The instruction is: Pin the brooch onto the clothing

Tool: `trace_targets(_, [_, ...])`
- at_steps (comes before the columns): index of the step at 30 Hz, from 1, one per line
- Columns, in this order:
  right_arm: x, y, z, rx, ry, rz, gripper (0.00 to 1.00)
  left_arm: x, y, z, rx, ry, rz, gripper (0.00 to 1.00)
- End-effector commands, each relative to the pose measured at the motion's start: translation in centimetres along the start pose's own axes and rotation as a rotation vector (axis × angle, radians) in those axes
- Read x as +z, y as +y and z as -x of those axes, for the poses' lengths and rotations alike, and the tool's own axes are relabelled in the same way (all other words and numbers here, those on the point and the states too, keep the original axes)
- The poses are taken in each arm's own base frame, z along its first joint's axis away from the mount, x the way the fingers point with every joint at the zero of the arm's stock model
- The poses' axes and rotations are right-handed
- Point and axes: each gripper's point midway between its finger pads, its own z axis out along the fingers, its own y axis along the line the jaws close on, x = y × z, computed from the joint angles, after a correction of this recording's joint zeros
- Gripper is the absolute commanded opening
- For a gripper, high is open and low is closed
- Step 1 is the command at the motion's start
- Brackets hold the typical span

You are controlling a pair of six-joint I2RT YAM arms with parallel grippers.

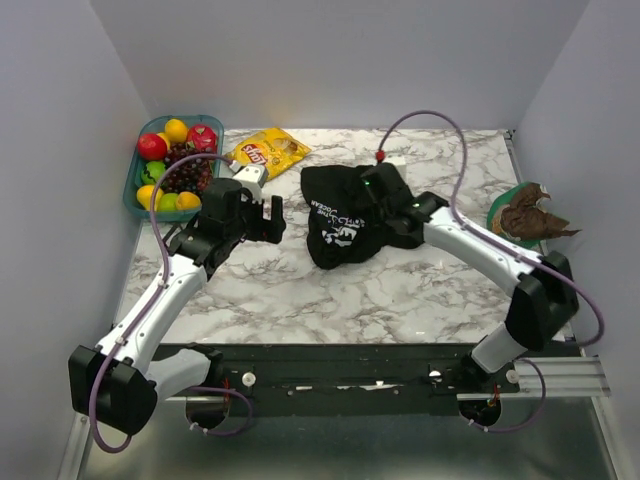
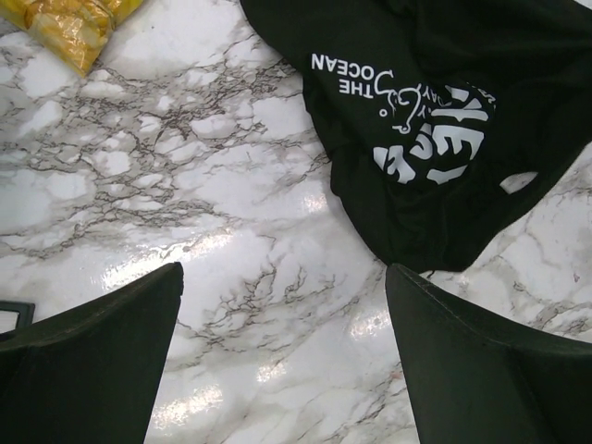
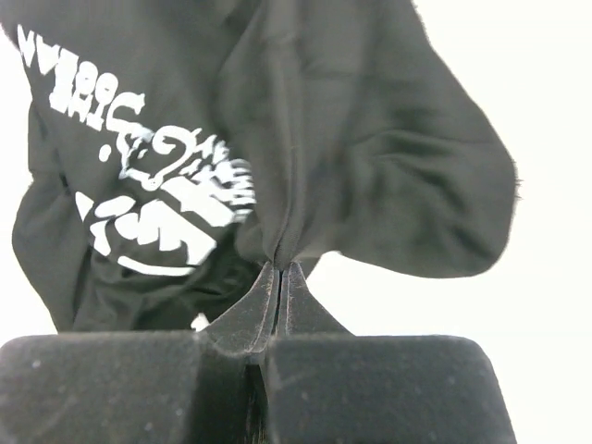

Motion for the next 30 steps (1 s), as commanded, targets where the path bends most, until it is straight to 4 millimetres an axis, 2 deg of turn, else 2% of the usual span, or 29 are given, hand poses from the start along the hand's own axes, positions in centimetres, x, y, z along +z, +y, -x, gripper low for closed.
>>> trace_targets(1, [-1.0,-5.9,-0.5,0.091,-0.054,-0.094,0.01,-1.2,-1.6,1.8,0.083,-0.073,-0.034,0.99])
trace_targets(2, [-0.7,-7.4,-0.4,0.121,-0.066,-0.110,0.01,-1.3,-2.2,2.1,0.107,-0.090,-0.060,0.99])
trace_targets(3, [-0.3,-7.9,-2.5,0.109,-0.030,-0.100,0.01,-1.4,-3.4,2.0,0.124,-0.093,-0.116,0.99])
trace_targets(5, [-1.0,-8.6,-2.0,0.110,-0.081,-0.065,0.01,-1.5,-5.8,1.9,0.169,-0.108,-0.206,0.99])
trace_targets(7, [-2.0,-8.2,-2.1,0.086,-0.107,0.000,0.01,-1.8,-8.9,1.7,0.204,-0.107,-0.331,0.99])
trace_targets(10, [-3.4,-6.5,-1.8,0.047,-0.148,0.141,0.01,-2.3,-12.3,3.0,0.240,-0.137,-0.462,0.99])
trace_targets(11, [-4.9,-6.2,-0.4,0.044,-0.217,0.195,0.01,-2.6,-13.7,3.3,0.259,-0.142,-0.505,0.99])
trace_targets(12, [-5.8,-4.9,-0.2,0.028,-0.235,0.287,0.01,-2.7,-14.6,3.5,0.281,-0.146,-0.532,0.99])
trace_targets(13, [-6.6,-4.4,0.1,0.016,-0.258,0.332,0.01,-2.6,-15.6,4.4,0.298,-0.153,-0.550,0.99])
trace_targets(14, [-8.3,-4.3,1.0,0.001,-0.319,0.376,0.01,-2.7,-16.9,4.5,0.324,-0.155,-0.579,0.99])
trace_targets(15, [-9.3,-3.3,1.2,-0.018,-0.336,0.454,0.01,-2.6,-17.6,4.8,0.342,-0.158,-0.599,0.99])
trace_targets(16, [-10.3,-3.1,1.5,-0.028,-0.364,0.487,0.01,-1.9,-18.4,5.2,0.377,-0.158,-0.626,0.99])
trace_targets(17, [-10.9,-2.7,1.5,-0.045,-0.383,0.522,0.01,-2.3,-19.8,5.2,0.423,-0.175,-0.723,0.99])
trace_targets(18, [-12.2,-2.3,1.8,-0.056,-0.413,0.569,0.01,-2.1,-20.4,5.3,0.441,-0.189,-0.756,0.99])
trace_targets(19, [-12.5,-2.1,1.8,-0.066,-0.420,0.590,0.01,-1.4,-21.0,5.1,0.462,-0.190,-0.789,0.99])
trace_targets(20, [-12.9,-1.9,1.7,-0.089,-0.429,0.609,0.01,-2.0,-22.4,5.4,0.494,-0.219,-0.885,0.99])
trace_targets(21, [-13.4,-1.5,1.3,-0.106,-0.432,0.648,0.01,-2.0,-22.9,5.5,0.510,-0.225,-0.922,0.99])
trace_targets(24, [-13.5,-1.1,0.3,-0.132,-0.418,0.684,0.01,-2.3,-25.0,6.3,0.544,-0.228,-1.063,0.99])
trace_targets(25, [-13.9,-1.1,0.2,-0.136,-0.426,0.690,0.01,-2.1,-25.7,7.2,0.550,-0.232,-1.095,0.99])
trace_targets(27, [-14.1,-1.0,-0.5,-0.145,-0.419,0.708,0.01,-2.3,-26.4,7.1,0.547,-0.201,-1.154,0.99])
trace_targets(30, [-15.0,-0.9,-0.9,-0.136,-0.427,0.744,0.01,-1.3,-26.9,6.6,0.536,-0.133,-1.198,0.98])
